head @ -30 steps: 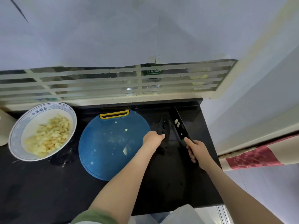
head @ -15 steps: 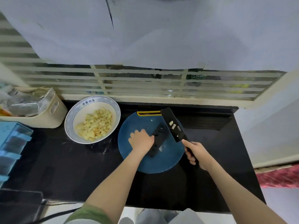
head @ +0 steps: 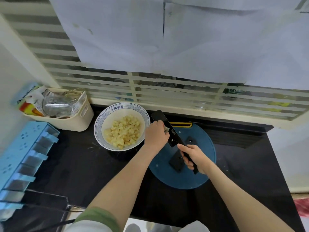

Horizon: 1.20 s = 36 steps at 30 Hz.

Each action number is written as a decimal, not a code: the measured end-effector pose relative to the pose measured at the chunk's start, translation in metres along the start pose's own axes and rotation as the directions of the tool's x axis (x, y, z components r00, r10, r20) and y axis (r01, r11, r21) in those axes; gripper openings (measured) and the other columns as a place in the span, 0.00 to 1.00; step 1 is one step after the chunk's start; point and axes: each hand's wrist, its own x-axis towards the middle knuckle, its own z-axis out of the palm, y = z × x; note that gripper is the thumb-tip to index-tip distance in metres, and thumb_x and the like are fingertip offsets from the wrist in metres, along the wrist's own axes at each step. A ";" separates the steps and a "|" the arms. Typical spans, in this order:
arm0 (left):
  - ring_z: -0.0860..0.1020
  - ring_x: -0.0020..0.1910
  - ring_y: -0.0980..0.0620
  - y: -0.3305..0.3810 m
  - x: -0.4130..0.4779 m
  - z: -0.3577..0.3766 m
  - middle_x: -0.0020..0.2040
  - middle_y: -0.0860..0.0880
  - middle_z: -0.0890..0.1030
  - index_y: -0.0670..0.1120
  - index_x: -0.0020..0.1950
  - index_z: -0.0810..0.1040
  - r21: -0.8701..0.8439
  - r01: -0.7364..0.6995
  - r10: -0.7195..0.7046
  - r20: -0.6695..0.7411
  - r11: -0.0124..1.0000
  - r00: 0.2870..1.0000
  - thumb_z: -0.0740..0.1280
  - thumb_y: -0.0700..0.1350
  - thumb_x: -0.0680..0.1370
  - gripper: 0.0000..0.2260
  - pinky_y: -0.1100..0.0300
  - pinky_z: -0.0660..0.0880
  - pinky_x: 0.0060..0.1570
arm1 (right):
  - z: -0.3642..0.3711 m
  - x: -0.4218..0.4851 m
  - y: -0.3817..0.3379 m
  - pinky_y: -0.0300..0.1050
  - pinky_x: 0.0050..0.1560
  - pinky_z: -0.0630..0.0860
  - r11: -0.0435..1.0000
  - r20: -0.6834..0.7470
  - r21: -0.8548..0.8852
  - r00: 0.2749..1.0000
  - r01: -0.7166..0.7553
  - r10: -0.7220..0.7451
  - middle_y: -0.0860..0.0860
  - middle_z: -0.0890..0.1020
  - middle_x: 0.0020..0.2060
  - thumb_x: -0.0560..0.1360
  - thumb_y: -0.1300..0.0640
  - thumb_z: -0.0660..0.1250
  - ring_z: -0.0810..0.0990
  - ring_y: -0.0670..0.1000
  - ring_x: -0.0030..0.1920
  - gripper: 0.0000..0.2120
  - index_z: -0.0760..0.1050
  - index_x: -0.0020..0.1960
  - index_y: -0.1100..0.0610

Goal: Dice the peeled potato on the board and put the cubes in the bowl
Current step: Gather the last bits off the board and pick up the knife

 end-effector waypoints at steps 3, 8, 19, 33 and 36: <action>0.75 0.49 0.46 -0.020 0.004 -0.016 0.50 0.44 0.76 0.41 0.54 0.73 -0.036 -0.003 0.003 -0.019 0.999 1.000 0.64 0.46 0.77 0.10 0.55 0.71 0.47 | 0.022 0.012 -0.015 0.42 0.23 0.56 0.999 0.012 -0.032 1.000 0.016 -0.016 0.53 0.67 0.23 0.79 0.48 0.65 0.60 0.50 0.21 0.19 0.68 0.38 0.60; 0.74 0.48 0.46 -0.048 0.009 -0.036 0.51 0.43 0.75 0.40 0.53 0.72 -0.042 0.081 -0.083 -0.048 0.996 0.995 0.64 0.43 0.75 0.10 0.56 0.71 0.45 | 0.053 0.030 -0.033 0.42 0.23 0.56 0.995 0.044 -0.088 0.998 0.054 -0.051 0.54 0.67 0.23 0.80 0.49 0.65 0.59 0.51 0.21 0.19 0.68 0.37 0.60; 0.69 0.61 0.43 -0.118 0.013 -0.069 0.63 0.41 0.69 0.41 0.70 0.64 0.033 0.434 -0.432 -0.047 0.900 0.901 0.58 0.41 0.79 0.19 0.52 0.68 0.57 | 0.095 0.059 -0.050 0.43 0.31 0.67 0.878 -0.260 -0.478 0.949 0.034 -0.178 0.51 0.73 0.28 0.78 0.44 0.64 0.71 0.49 0.27 0.18 0.69 0.37 0.56; 0.61 0.69 0.45 -0.068 0.009 -0.034 0.72 0.49 0.64 0.53 0.63 0.76 0.197 -0.070 0.057 0.071 0.978 0.996 0.52 0.58 0.82 0.19 0.44 0.55 0.65 | 0.046 0.025 -0.032 0.44 0.35 0.67 0.394 -0.332 -0.907 0.832 -0.151 -0.445 0.45 0.76 0.38 0.78 0.47 0.60 0.80 0.52 0.43 0.08 0.69 0.47 0.51; 0.64 0.65 0.45 -0.049 0.002 -0.026 0.68 0.47 0.66 0.51 0.68 0.71 0.135 0.009 -0.004 -0.040 0.991 0.999 0.55 0.50 0.82 0.16 0.48 0.59 0.62 | 0.025 0.013 -0.019 0.45 0.33 0.69 0.467 -0.425 -0.856 0.816 -0.222 -0.391 0.45 0.76 0.34 0.78 0.46 0.60 0.78 0.51 0.37 0.10 0.70 0.44 0.53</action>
